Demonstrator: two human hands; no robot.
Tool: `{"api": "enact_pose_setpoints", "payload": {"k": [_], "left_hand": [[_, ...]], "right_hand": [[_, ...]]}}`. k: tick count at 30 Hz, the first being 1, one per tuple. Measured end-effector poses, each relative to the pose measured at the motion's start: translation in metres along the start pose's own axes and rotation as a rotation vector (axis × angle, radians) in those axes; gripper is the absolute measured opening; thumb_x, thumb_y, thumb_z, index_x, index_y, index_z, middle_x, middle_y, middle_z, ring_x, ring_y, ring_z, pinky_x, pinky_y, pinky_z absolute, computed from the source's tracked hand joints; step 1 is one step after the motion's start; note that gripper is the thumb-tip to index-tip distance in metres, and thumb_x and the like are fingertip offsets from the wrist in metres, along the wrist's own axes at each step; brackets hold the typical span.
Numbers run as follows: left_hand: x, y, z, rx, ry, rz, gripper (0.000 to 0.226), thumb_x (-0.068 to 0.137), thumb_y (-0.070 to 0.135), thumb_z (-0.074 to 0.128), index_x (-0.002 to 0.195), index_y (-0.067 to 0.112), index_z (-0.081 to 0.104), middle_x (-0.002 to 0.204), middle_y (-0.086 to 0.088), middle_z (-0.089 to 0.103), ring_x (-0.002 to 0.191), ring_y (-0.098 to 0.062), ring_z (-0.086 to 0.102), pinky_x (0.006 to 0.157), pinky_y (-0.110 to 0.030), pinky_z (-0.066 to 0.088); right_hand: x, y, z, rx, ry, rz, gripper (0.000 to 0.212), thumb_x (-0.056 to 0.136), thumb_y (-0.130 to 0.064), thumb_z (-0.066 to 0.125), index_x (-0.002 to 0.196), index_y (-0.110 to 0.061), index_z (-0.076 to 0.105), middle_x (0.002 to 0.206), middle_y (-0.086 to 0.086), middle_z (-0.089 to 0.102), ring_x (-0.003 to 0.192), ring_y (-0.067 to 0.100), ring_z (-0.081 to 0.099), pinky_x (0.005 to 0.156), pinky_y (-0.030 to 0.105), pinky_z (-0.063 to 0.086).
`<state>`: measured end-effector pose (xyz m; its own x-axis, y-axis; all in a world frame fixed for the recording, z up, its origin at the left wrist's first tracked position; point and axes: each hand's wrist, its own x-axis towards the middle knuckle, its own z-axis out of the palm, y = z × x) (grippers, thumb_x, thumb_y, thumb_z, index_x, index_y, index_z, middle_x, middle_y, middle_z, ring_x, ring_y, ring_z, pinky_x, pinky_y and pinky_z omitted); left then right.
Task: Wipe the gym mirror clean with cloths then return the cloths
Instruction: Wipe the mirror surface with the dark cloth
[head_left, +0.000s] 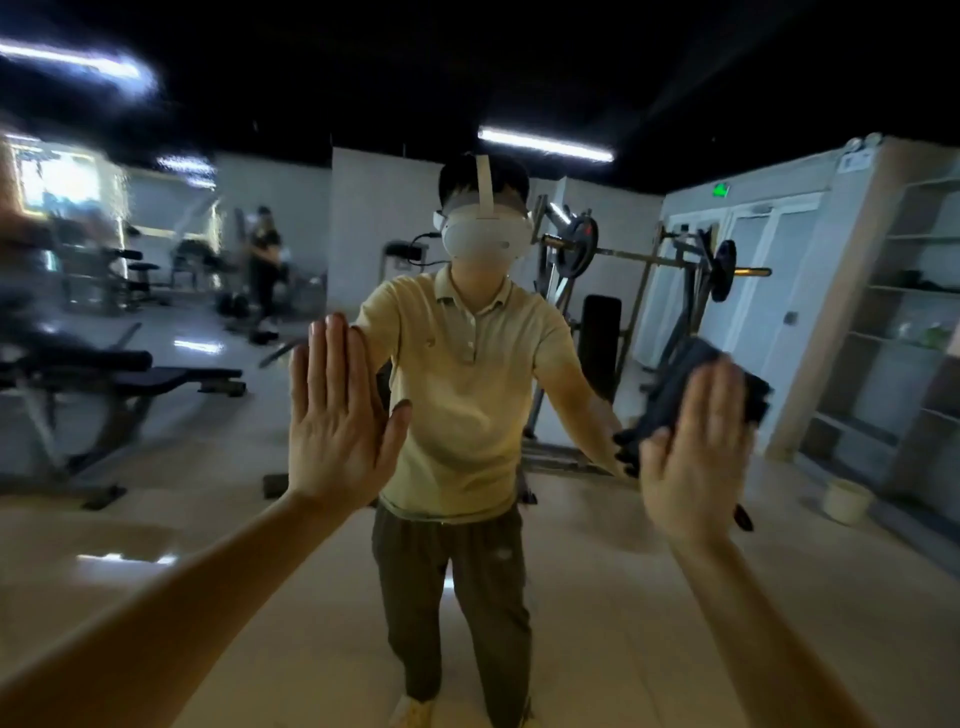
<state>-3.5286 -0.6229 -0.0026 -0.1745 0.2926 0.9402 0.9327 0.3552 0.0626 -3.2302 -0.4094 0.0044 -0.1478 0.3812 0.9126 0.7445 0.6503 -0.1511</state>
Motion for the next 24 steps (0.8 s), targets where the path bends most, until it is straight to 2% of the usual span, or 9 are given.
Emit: {"api": "enact_pose_setpoints", "payload": {"k": [3,6,11,13,15,17,19,21,24], "left_hand": [[0.000,-0.004,0.006,0.011,0.006,0.018,0.088,0.107,0.059,0.020,0.162,-0.010,0.012,0.172,-0.029,0.004,0.161,-0.043,0.002,0.130,-0.059,0.006],[-0.002,-0.004,0.002,-0.019,-0.007,0.025,0.087,0.108,0.057,0.024,0.163,-0.008,0.008,0.172,-0.028,0.001,0.161,-0.042,0.000,0.130,-0.060,0.007],[-0.004,-0.019,-0.020,-0.111,-0.080,0.121,0.075,0.111,0.045,0.024,0.166,0.000,0.001,0.174,-0.021,-0.002,0.162,-0.036,-0.003,0.131,-0.054,0.004],[-0.013,-0.026,-0.029,-0.144,-0.058,0.149,0.067,0.110,0.030,0.028,0.166,0.002,0.004,0.175,-0.017,0.003,0.163,-0.033,0.002,0.132,-0.053,0.006],[-0.034,-0.028,-0.035,-0.175,-0.041,0.124,0.067,0.107,0.018,0.034,0.167,0.002,0.008,0.175,-0.016,0.007,0.163,-0.033,0.007,0.131,-0.055,0.010],[-0.058,-0.026,-0.034,-0.176,-0.049,0.105,0.069,0.105,0.017,0.038,0.167,0.002,0.009,0.175,-0.016,0.008,0.162,-0.034,0.009,0.131,-0.055,0.010],[-0.076,-0.026,-0.026,-0.164,-0.072,0.092,0.072,0.106,0.022,0.043,0.166,0.002,0.009,0.175,-0.018,0.008,0.162,-0.035,0.009,0.131,-0.055,0.009],[-0.083,-0.022,-0.011,-0.146,-0.083,0.101,0.077,0.106,0.030,0.047,0.166,0.000,0.009,0.174,-0.022,0.006,0.161,-0.039,0.008,0.130,-0.059,0.011],[-0.084,-0.006,0.012,-0.072,-0.099,0.003,0.087,0.105,0.044,0.046,0.165,-0.003,0.003,0.173,-0.026,-0.002,0.161,-0.041,0.000,0.131,-0.057,0.006]], "right_hand": [[-0.010,-0.001,0.004,0.100,0.066,0.277,0.081,0.092,-0.023,0.040,0.165,-0.006,0.010,0.173,0.018,0.010,0.161,0.034,0.008,0.124,0.065,0.019],[-0.034,-0.067,0.024,0.198,0.111,0.254,0.081,0.095,-0.030,0.035,0.166,-0.004,0.008,0.173,0.019,0.007,0.161,0.036,0.006,0.128,0.061,0.008],[-0.096,-0.194,0.062,0.127,-0.110,-0.406,0.070,0.108,-0.039,0.031,0.167,-0.012,0.004,0.175,0.010,-0.005,0.162,0.027,-0.002,0.128,0.049,-0.013],[-0.119,-0.226,0.067,0.104,-0.239,-0.703,0.072,0.101,-0.036,0.049,0.165,-0.013,0.026,0.174,0.009,0.011,0.162,0.024,0.003,0.129,0.045,-0.008],[-0.127,-0.236,0.068,0.162,-0.268,-0.819,0.059,0.099,-0.028,0.054,0.155,-0.014,0.048,0.167,0.007,0.036,0.160,0.022,0.017,0.130,0.041,0.006],[-0.121,-0.223,0.063,0.156,-0.232,-0.808,0.058,0.100,-0.025,0.051,0.156,-0.015,0.047,0.167,0.005,0.036,0.160,0.020,0.016,0.130,0.040,0.005],[-0.110,-0.187,0.057,0.060,-0.223,-0.784,0.073,0.096,-0.030,0.047,0.164,-0.015,0.026,0.174,0.005,0.014,0.162,0.021,0.003,0.129,0.043,-0.007],[-0.099,-0.138,0.050,0.046,-0.202,-0.646,0.078,0.098,-0.034,0.043,0.167,-0.019,0.011,0.176,0.003,-0.001,0.162,0.022,0.000,0.128,0.044,-0.010],[-0.091,-0.048,0.039,-0.018,-0.157,-0.359,0.070,0.107,-0.040,0.027,0.167,-0.020,-0.002,0.176,0.005,-0.002,0.162,0.026,0.002,0.128,0.047,-0.004]]}}
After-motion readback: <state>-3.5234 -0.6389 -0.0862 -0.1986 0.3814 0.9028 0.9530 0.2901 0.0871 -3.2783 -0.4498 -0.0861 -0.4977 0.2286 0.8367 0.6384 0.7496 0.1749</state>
